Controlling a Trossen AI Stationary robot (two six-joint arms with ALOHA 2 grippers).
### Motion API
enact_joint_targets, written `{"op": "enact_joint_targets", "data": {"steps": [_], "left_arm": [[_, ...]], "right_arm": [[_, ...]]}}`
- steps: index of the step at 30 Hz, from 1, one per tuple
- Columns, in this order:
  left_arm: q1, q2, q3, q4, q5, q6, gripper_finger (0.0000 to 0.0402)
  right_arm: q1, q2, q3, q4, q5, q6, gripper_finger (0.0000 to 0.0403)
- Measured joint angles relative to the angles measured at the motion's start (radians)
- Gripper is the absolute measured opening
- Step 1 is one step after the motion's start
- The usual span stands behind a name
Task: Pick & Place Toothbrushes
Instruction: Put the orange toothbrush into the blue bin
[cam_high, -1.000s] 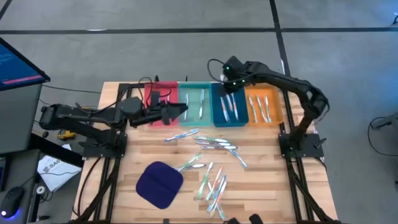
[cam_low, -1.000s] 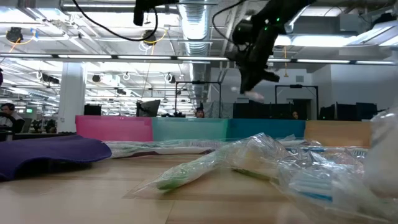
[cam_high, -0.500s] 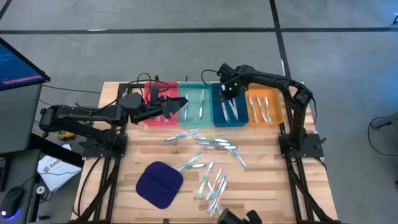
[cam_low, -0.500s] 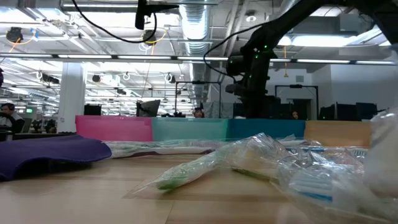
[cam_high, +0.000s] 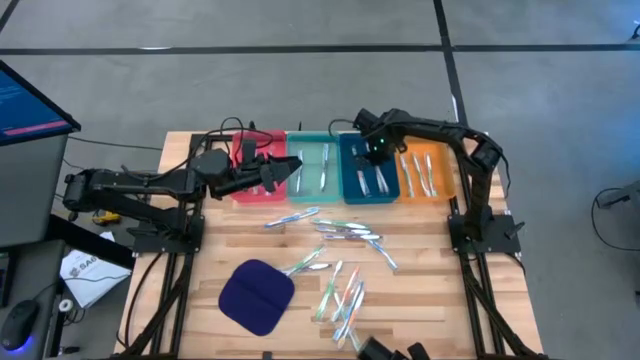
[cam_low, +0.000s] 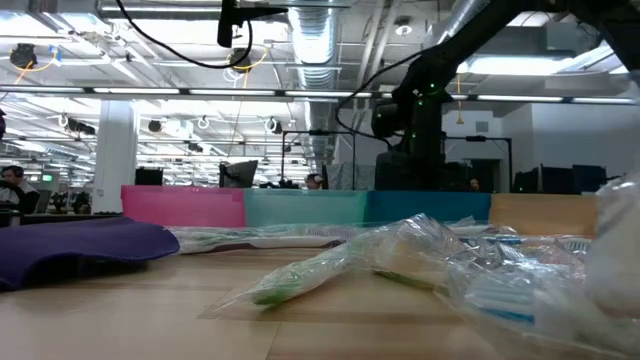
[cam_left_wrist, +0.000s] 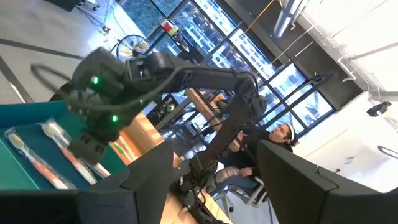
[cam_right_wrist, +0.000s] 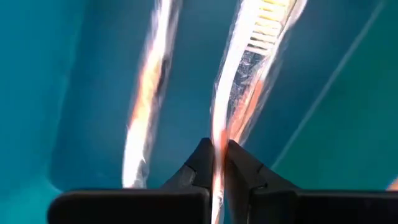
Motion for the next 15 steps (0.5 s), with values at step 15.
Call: {"op": "enact_joint_targets", "data": {"steps": [15], "left_arm": [[0.000, 0.000, 0.000, -0.001, 0.012, 0.000, 0.0227]], "right_arm": [[0.010, 0.000, -0.081, 0.098, -0.038, 0.039, 0.0012]]}}
